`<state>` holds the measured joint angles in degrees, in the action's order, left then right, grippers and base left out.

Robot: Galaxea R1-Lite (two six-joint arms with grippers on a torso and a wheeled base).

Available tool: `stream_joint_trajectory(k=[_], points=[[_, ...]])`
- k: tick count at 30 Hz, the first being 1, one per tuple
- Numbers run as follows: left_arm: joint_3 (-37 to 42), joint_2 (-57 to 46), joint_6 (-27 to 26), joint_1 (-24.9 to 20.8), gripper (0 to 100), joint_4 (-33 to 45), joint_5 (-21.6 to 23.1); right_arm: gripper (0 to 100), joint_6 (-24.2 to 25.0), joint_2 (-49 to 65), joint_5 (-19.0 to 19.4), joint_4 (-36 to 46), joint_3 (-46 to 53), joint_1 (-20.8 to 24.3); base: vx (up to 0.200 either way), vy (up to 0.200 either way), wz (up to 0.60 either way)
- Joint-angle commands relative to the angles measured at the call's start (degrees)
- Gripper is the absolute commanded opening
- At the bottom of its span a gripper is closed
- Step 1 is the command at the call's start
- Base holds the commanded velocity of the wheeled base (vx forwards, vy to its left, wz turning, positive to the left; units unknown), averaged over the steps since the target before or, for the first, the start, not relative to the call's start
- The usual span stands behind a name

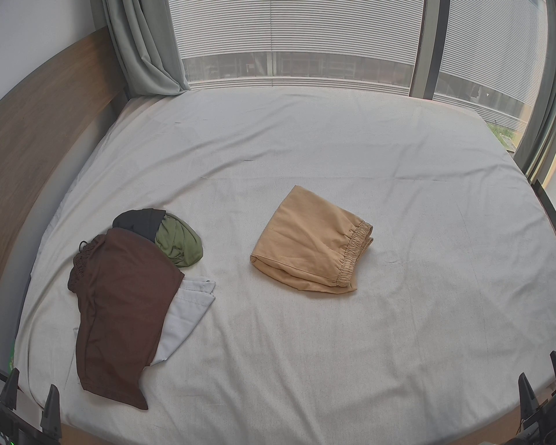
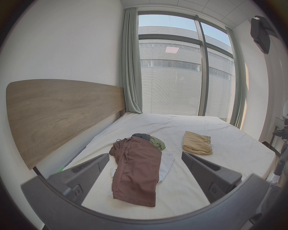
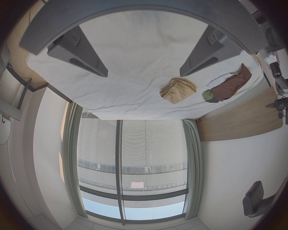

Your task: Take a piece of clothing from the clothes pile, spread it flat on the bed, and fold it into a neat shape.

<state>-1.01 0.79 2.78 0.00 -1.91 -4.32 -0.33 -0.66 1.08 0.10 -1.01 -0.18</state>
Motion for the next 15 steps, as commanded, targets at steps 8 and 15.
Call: stream_joint_trajectory(k=[8, 15], points=[[1.01, -0.79, 0.03, 0.09, 100, -0.02, 0.01, 100, -0.02, 0.57, -0.03, -0.01, 0.92, 0.01, 0.000, 0.000, 0.00], [1.01, -0.79, 0.03, 0.09, 100, -0.02, 0.01, 100, -0.02, 0.57, 0.06, -0.01, 0.92, 0.01, 0.000, 0.000, 0.00]])
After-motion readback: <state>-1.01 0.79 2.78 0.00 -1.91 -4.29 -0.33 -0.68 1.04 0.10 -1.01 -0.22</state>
